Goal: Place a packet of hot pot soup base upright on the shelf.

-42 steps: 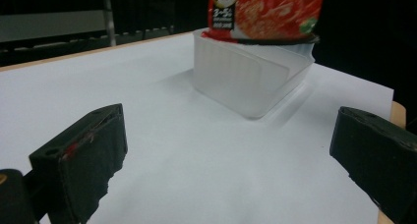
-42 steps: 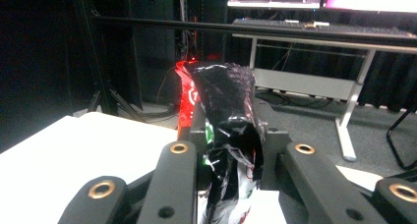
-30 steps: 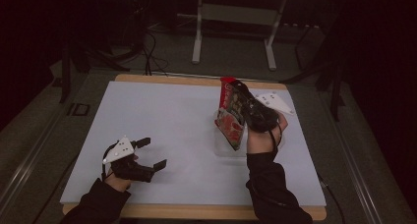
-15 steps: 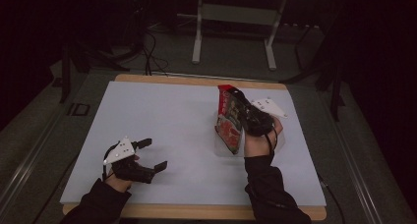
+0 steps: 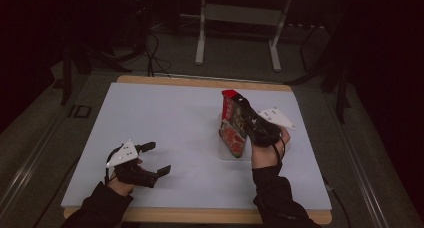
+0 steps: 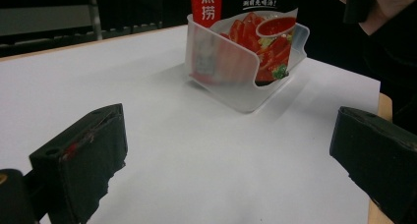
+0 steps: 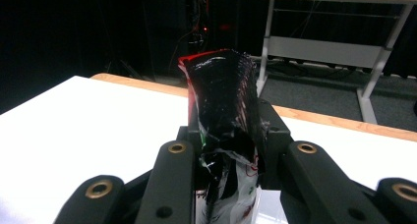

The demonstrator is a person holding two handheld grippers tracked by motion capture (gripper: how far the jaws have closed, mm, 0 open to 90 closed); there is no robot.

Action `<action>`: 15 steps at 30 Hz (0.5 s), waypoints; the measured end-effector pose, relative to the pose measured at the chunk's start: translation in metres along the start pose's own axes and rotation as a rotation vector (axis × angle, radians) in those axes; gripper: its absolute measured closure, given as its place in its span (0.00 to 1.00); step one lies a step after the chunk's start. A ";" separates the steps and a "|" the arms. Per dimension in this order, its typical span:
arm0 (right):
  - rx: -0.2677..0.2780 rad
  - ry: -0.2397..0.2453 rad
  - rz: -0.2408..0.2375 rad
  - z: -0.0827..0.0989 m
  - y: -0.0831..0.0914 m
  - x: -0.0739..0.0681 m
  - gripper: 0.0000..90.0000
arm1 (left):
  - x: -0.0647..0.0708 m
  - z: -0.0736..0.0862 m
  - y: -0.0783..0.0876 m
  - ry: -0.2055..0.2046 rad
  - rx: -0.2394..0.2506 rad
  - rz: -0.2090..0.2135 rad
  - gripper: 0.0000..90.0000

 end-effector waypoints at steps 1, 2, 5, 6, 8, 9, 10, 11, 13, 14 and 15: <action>-0.001 0.008 -0.002 0.000 0.001 0.000 0.82 | -0.001 0.000 0.000 0.002 0.001 -0.001 0.02; -0.001 0.008 -0.004 0.001 0.002 -0.001 0.82 | -0.001 0.000 0.000 0.005 0.003 -0.002 0.02; 0.003 0.021 -0.007 0.003 0.005 -0.001 0.83 | -0.002 0.000 0.000 0.009 0.003 -0.001 0.02; 0.006 0.019 -0.009 0.003 0.005 -0.001 0.83 | -0.002 -0.001 0.001 0.008 0.005 -0.001 0.02; 0.009 0.030 -0.010 0.004 0.006 -0.002 0.83 | -0.002 -0.001 0.001 0.009 0.007 -0.001 0.02; 0.012 0.030 -0.012 0.005 0.007 -0.002 0.83 | -0.002 -0.001 0.001 0.010 0.008 -0.002 0.02; 0.013 0.030 -0.015 0.005 0.008 -0.002 0.83 | -0.002 -0.001 0.001 0.011 0.010 -0.001 0.02; 0.013 0.032 -0.014 0.005 0.008 -0.002 0.83 | -0.002 -0.001 0.001 0.014 0.009 -0.001 0.02; 0.015 0.032 -0.017 0.006 0.008 -0.001 0.83 | -0.003 -0.001 0.001 0.018 0.011 0.002 0.02; 0.013 0.037 -0.015 0.006 0.008 0.000 0.83 | -0.003 -0.001 0.001 0.018 0.011 0.002 0.02; 0.014 0.034 -0.013 0.006 0.008 0.001 0.83 | -0.003 -0.001 0.001 0.018 0.010 0.001 0.02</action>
Point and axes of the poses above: each handheld gripper's, and its own axes: y roughly backward along the jaws, z roughly out of its underside, x roughly to its right, the point moved 7 cm from there along -y, roughly forward along the jaws, and after that the axes turned 2 degrees about -z, right-handed, at the moved point
